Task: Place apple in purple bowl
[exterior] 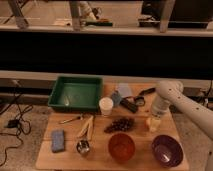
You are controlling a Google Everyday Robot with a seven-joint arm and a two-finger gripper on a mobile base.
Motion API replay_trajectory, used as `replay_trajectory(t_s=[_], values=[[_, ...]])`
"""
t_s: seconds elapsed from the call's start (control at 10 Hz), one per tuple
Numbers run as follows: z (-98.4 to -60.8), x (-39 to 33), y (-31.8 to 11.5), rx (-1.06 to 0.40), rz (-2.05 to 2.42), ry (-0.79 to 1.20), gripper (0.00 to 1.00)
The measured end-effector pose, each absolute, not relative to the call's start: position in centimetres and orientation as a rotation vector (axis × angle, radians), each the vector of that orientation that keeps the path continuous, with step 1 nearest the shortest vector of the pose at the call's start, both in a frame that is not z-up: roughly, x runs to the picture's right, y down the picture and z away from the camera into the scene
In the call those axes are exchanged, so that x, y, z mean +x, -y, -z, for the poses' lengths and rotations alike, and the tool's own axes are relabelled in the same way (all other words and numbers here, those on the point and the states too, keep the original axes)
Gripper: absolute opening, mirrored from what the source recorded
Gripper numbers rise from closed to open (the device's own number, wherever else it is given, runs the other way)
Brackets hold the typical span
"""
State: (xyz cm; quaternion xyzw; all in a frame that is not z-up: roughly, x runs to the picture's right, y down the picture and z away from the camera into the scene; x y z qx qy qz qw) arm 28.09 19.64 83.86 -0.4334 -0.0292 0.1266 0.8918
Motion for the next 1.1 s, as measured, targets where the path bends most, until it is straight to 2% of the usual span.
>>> replay_trajectory(t_s=[0.3,0.4,0.8,1.1], values=[[-84.0,28.4,-19.7,-0.9,-0.262,0.068,0.26],[-84.0,28.5,-19.6,-0.899,-0.264,0.073,0.19],[-81.9,27.9,-18.3,-0.893,-0.286,0.172,0.18],[-78.6,27.5,-15.8,-0.84,-0.293,0.256,0.18]])
